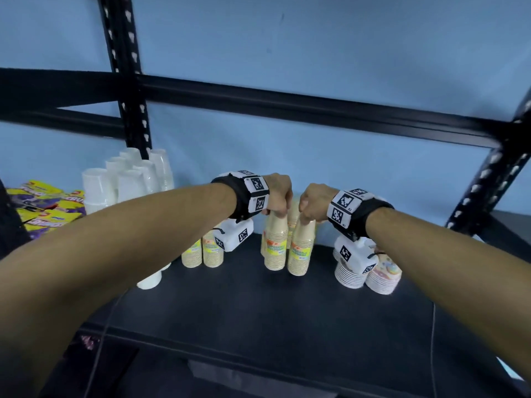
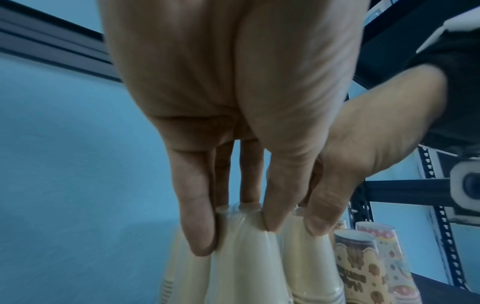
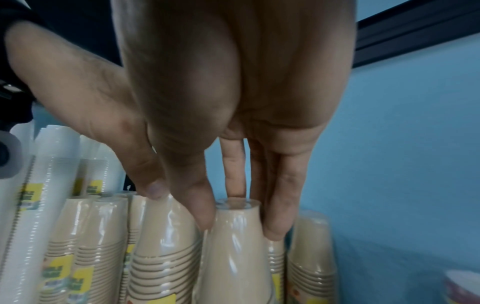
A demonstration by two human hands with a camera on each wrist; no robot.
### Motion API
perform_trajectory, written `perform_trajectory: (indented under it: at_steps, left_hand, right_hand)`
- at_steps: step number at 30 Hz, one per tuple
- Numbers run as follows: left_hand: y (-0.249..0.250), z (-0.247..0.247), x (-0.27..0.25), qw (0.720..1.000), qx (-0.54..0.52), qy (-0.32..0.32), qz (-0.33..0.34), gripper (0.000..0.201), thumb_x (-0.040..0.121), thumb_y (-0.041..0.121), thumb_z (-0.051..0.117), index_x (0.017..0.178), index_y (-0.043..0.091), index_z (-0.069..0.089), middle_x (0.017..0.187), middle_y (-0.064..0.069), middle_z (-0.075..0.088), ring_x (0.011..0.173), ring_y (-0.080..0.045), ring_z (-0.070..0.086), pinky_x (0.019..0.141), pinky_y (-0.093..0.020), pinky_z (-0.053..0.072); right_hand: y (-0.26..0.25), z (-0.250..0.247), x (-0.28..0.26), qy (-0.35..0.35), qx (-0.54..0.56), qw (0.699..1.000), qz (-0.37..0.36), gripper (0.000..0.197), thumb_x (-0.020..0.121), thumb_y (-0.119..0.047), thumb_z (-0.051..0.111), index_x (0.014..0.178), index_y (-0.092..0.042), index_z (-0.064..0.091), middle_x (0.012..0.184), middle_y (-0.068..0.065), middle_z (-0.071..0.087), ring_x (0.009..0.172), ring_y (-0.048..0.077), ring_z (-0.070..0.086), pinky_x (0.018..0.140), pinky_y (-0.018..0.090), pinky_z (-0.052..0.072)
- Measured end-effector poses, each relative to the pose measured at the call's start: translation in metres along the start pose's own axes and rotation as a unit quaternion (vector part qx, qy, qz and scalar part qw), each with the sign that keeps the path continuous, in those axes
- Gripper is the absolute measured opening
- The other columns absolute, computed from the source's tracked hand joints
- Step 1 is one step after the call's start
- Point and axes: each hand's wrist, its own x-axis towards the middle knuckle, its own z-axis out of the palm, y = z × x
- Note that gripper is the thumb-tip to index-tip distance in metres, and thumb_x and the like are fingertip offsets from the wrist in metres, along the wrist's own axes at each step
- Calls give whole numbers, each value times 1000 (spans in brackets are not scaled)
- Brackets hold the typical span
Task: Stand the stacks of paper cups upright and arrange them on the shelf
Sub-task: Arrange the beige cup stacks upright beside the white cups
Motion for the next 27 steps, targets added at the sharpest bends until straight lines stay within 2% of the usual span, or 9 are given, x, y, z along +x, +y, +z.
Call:
perform_trajectory:
  at_steps: [3, 5, 9, 12, 15, 19, 24, 27]
  left_hand:
    - [12, 5, 11, 1000, 6, 9, 16, 21, 81, 10, 68, 101, 9, 74, 94, -9, 74, 68, -25, 71, 64, -31, 60]
    - [18, 8, 17, 999, 17, 16, 32, 22, 82, 12, 69, 103, 9, 74, 97, -9, 74, 75, -26, 73, 69, -32, 61]
    - [28, 12, 31, 996, 58, 38, 51, 24, 83, 12, 67, 106, 10, 74, 100, -8, 73, 85, -24, 68, 66, -27, 51]
    - [34, 17, 41, 995, 79, 47, 48, 23, 82, 11, 65, 104, 9, 75, 99, -9, 74, 81, -23, 66, 62, -26, 47]
    - [36, 21, 50, 994, 93, 43, 46, 22, 83, 12, 66, 103, 8, 74, 98, -9, 73, 78, -22, 64, 61, -26, 45]
    - [34, 25, 59, 994, 93, 30, 45, 22, 83, 11, 66, 103, 7, 73, 98, -9, 73, 85, -25, 69, 60, -27, 46]
    - [32, 29, 68, 995, 89, 7, 36, 18, 83, 12, 66, 99, 5, 71, 85, -8, 68, 70, -23, 60, 58, -27, 44]
    - [30, 31, 70, 995, 91, 3, 31, 19, 84, 12, 66, 100, 5, 71, 85, -8, 67, 70, -22, 59, 58, -28, 44]
  right_hand:
    - [16, 3, 3, 4, 12, 1000, 19, 29, 79, -14, 72, 106, -5, 72, 103, 13, 72, 89, 26, 69, 78, 35, 57]
    - [26, 4, 6, 7, 15, 999, 30, 29, 79, -15, 73, 106, -6, 72, 103, 13, 72, 93, 27, 69, 78, 35, 57]
    - [42, 9, 14, 14, 14, 999, 40, 30, 78, -18, 73, 105, -6, 72, 106, 10, 71, 98, 26, 68, 81, 35, 56]
    - [51, 12, 20, 25, 17, 999, 39, 29, 78, -18, 71, 104, -5, 73, 106, 12, 72, 99, 27, 67, 80, 36, 56]
    - [56, 14, 26, 23, 27, 999, 38, 30, 78, -17, 71, 105, -4, 72, 109, 13, 71, 100, 28, 67, 72, 32, 51]
    - [61, 17, 35, 18, 43, 998, 32, 30, 79, -16, 72, 108, -8, 71, 107, 10, 70, 94, 25, 65, 76, 32, 53]
    - [61, 22, 45, 14, 52, 998, 26, 27, 78, -16, 72, 104, -8, 71, 105, 10, 70, 96, 27, 66, 72, 31, 51]
    - [61, 24, 49, 13, 50, 998, 23, 26, 79, -15, 71, 103, -6, 72, 104, 11, 71, 97, 28, 66, 70, 30, 49]
